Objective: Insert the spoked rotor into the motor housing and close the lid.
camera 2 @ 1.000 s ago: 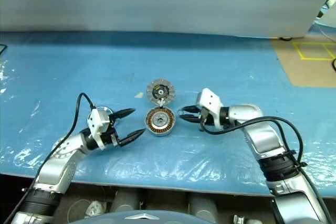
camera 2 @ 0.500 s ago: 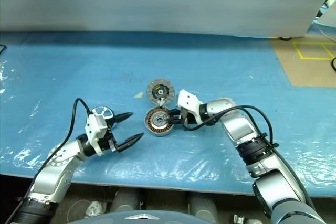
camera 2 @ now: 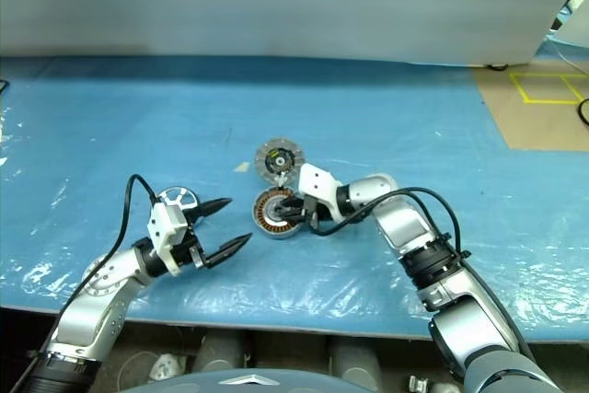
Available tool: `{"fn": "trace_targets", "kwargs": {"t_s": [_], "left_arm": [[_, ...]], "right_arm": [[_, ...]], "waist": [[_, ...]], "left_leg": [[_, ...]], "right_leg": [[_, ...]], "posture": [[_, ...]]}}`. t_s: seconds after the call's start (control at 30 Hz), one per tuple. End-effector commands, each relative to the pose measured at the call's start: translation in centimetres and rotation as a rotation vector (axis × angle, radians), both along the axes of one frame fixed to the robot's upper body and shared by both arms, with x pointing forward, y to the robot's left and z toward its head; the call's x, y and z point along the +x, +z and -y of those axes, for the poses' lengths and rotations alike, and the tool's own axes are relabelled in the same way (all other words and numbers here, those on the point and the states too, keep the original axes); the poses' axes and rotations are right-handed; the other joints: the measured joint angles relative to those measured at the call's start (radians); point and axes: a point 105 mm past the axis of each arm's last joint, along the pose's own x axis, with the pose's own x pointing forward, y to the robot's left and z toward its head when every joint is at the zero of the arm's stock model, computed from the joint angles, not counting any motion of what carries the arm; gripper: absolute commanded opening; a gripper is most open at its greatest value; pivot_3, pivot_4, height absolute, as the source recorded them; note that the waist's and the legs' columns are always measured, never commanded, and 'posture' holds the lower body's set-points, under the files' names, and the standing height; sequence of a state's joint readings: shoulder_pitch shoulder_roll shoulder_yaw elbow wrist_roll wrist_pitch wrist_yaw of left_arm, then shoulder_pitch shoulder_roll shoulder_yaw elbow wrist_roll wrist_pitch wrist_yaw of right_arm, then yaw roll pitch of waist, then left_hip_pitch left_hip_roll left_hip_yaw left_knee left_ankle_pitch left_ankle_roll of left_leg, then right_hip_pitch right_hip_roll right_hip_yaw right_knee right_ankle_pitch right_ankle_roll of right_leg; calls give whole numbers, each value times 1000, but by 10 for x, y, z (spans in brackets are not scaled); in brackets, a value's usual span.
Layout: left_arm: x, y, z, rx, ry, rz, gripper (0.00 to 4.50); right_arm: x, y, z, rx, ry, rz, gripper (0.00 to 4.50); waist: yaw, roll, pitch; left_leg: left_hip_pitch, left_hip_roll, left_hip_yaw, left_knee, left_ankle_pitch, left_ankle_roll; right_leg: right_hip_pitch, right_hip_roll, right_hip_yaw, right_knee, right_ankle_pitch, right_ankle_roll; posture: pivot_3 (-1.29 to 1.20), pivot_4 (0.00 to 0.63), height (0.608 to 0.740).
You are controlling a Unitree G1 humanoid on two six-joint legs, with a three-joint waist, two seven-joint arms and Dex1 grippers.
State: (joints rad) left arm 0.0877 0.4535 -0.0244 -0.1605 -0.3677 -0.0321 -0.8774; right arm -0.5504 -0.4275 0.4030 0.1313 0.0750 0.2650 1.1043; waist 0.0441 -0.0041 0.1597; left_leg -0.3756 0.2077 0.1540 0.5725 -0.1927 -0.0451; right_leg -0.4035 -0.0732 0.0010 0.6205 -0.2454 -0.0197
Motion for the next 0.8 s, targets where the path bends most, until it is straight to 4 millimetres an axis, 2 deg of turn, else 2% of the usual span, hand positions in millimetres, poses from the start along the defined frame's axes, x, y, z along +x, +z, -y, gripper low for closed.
{"fn": "trace_targets", "kwargs": {"t_s": [0.03,0.4,0.8], "left_arm": [[-2,7,3,2,-13,31,4500],[-1,6,5,0,-18,29,4500],[-1,5,5,5,-16,29,4500]], "right_arm": [[5,9,-2,8,-1,47,663],[11,13,0,7,-16,60,663],[2,7,0,-9,16,40,663]], "waist": [[0,0,0],[0,0,0],[0,0,0]], "left_leg": [[0,0,0,0,0,0],[0,0,0,1,0,0],[0,0,0,1,0,0]], "right_leg": [[0,0,0,0,0,0],[0,0,0,1,0,0],[0,0,0,1,0,0]], "posture": [[0,150,740],[0,150,740],[0,150,740]]}}
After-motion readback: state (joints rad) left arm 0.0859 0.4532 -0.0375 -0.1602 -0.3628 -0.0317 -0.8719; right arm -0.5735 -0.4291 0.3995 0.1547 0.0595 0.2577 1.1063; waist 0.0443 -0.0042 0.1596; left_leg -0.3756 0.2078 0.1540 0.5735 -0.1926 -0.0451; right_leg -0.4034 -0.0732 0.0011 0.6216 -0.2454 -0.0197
